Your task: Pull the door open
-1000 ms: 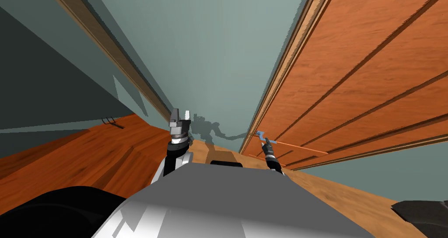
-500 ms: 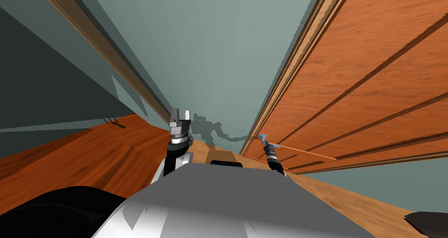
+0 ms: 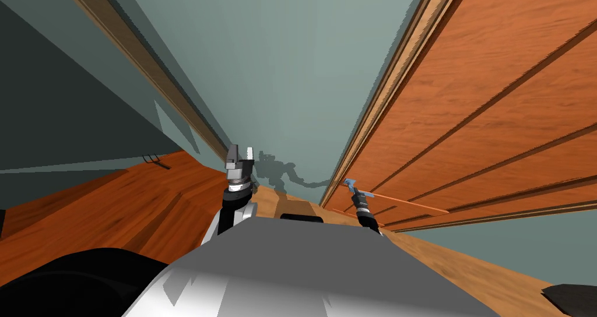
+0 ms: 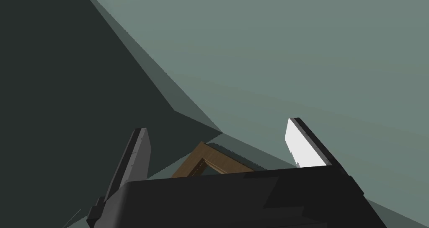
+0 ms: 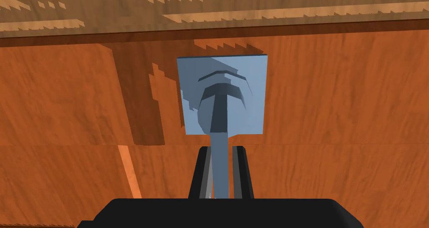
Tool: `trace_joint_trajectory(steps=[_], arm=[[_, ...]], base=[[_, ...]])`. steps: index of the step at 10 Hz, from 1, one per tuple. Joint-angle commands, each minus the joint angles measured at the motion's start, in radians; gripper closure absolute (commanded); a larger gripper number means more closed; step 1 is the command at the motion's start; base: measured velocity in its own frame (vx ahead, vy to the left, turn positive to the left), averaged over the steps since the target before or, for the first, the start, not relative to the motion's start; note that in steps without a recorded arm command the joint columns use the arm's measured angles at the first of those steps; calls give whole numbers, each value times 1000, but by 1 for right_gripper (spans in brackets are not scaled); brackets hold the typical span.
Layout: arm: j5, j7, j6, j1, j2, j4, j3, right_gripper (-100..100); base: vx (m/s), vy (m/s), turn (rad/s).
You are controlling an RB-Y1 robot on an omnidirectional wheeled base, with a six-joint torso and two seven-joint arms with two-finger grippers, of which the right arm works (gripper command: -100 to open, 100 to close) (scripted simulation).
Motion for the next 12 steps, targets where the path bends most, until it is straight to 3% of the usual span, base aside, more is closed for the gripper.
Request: trace_joint_trajectory(steps=[1, 9, 10, 12], arm=[[7, -17, -15, 14, -9, -1, 14, 100], [39, -98, -90, 74, -69, -10, 73, 100], [38, -91, -85, 66, -62, -5, 71, 100], [45, -114, -127, 95, -80, 3, 86, 100]], base=[[-167, -51, 148], [-191, -47, 114], [-91, -28, 34], [-161, -47, 163]])
